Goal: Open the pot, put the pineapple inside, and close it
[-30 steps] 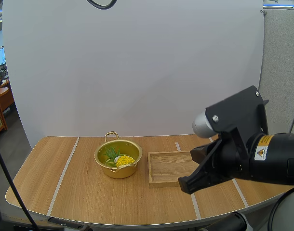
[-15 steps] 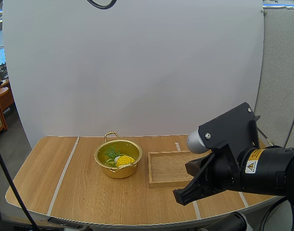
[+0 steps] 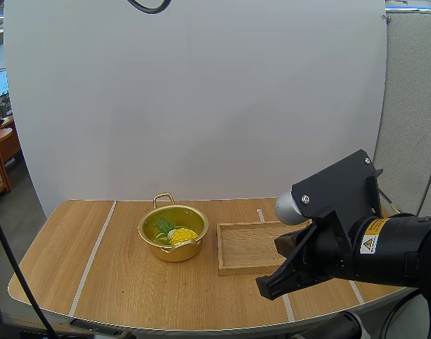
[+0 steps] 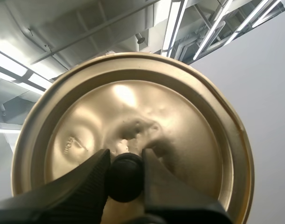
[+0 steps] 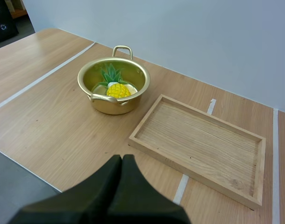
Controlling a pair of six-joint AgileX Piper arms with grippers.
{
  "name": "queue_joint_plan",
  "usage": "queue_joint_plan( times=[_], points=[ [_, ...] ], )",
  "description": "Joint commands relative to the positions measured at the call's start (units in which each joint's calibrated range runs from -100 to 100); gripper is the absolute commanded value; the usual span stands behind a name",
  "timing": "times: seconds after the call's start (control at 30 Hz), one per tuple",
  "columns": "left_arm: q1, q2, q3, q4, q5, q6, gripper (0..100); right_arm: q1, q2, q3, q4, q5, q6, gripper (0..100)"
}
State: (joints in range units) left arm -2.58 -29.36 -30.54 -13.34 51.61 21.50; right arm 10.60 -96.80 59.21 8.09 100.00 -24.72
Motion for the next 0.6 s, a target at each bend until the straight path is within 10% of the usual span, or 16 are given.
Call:
queue_joint_plan(
  times=[0.0,0.33,0.57],
  points=[
    [-0.11,-0.9,-0.2,0.4,8.7,-0.5,0,-0.2,-0.5,0.1,-0.4,0.0,-0.5,0],
    [-0.11,0.7,-0.2,-0.1,46.9,-0.5,0,-0.2,-0.5,0.1,-0.4,0.0,-0.5,0],
    [-0.11,5.2,-0.2,-0.1,48.4,-0.5,0,-0.2,-0.5,0.1,-0.4,0.0,-0.5,0]
  ],
)
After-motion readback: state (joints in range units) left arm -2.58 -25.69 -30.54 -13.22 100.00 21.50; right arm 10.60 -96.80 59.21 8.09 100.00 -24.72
